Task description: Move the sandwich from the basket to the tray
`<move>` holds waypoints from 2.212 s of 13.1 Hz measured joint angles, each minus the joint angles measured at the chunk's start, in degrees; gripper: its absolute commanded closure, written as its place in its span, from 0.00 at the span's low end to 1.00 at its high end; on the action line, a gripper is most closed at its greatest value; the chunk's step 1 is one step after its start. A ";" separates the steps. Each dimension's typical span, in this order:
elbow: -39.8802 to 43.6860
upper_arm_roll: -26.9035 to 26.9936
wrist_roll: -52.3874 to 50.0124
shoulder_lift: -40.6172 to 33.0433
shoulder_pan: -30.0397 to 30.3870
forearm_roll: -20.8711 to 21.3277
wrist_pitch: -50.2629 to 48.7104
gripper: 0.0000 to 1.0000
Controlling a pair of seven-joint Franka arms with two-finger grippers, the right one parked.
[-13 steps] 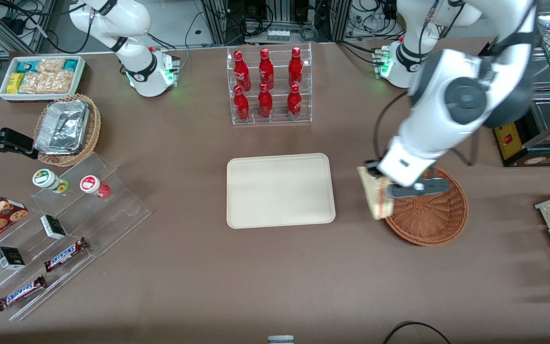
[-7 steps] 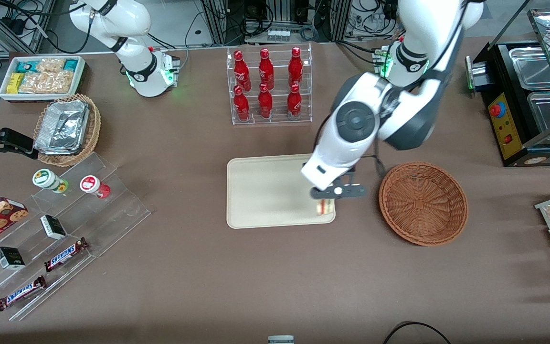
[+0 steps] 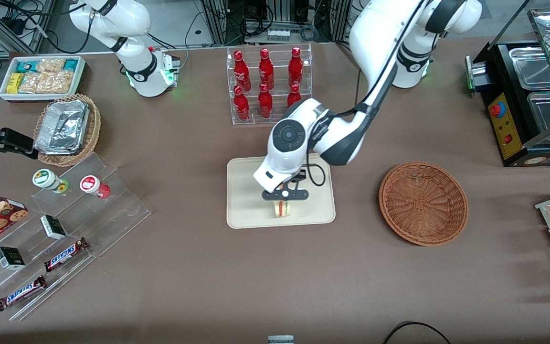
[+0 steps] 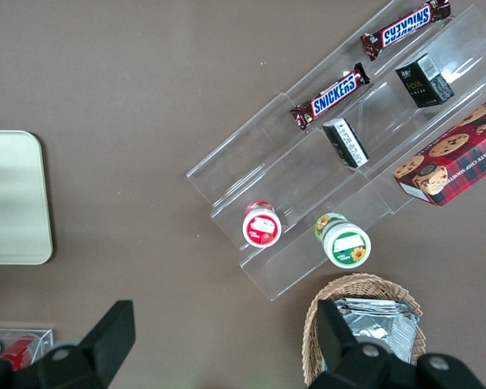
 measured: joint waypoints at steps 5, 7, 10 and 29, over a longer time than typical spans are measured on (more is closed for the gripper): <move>0.23 0.02 -0.02 4.02 -2.01 0.41 0.56 0.72; 0.24 0.03 -0.02 4.69 -2.24 1.07 0.56 0.00; 0.89 0.22 -0.03 4.76 -2.26 1.24 0.55 0.00; 0.86 6.37 10.70 -26.08 17.20 1.64 -32.14 0.00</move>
